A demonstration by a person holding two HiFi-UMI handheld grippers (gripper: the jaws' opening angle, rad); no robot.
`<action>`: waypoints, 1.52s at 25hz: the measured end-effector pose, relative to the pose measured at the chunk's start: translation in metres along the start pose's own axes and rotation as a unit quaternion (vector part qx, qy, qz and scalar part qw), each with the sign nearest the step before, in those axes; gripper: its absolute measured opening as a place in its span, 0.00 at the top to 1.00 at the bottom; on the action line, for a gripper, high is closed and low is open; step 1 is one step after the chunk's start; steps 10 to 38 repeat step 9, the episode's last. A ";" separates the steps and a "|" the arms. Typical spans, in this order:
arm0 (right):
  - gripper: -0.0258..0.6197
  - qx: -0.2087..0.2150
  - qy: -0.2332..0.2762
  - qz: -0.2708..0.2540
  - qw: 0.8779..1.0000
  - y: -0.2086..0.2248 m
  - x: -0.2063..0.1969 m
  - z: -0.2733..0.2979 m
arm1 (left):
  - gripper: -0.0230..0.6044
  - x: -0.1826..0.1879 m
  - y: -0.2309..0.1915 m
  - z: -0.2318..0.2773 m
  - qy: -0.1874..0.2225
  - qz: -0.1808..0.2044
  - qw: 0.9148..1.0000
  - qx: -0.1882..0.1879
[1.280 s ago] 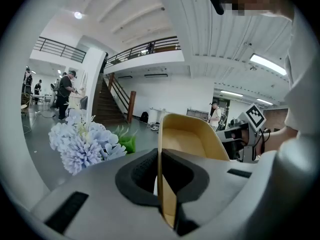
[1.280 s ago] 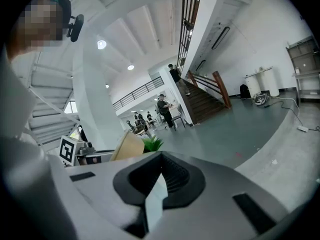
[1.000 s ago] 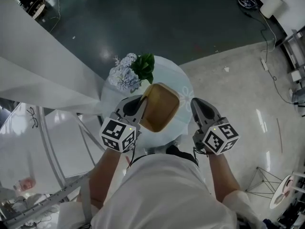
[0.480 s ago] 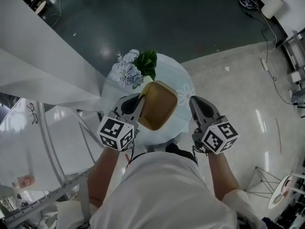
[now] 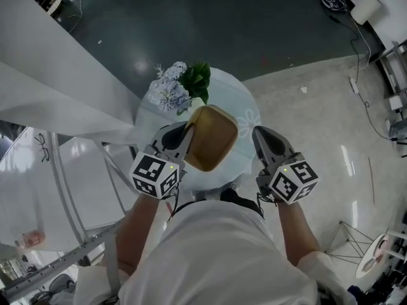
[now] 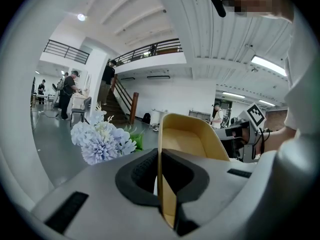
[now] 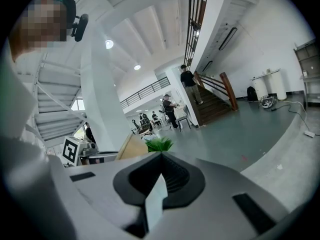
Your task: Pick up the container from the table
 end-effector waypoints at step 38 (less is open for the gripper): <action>0.93 0.006 -0.006 -0.002 1.000 -0.002 -0.002 0.007 | 0.92 -0.004 -0.004 0.001 -0.003 -0.002 1.000 0.001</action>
Point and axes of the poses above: the fingertips, and each gripper's own axes: z forward along the fingers, y to its right, x out of its top, the point moved 4 cm from there along -z, backward along the fingers, and after that the axes turned 3 degrees about z, right-handed, at the moved point
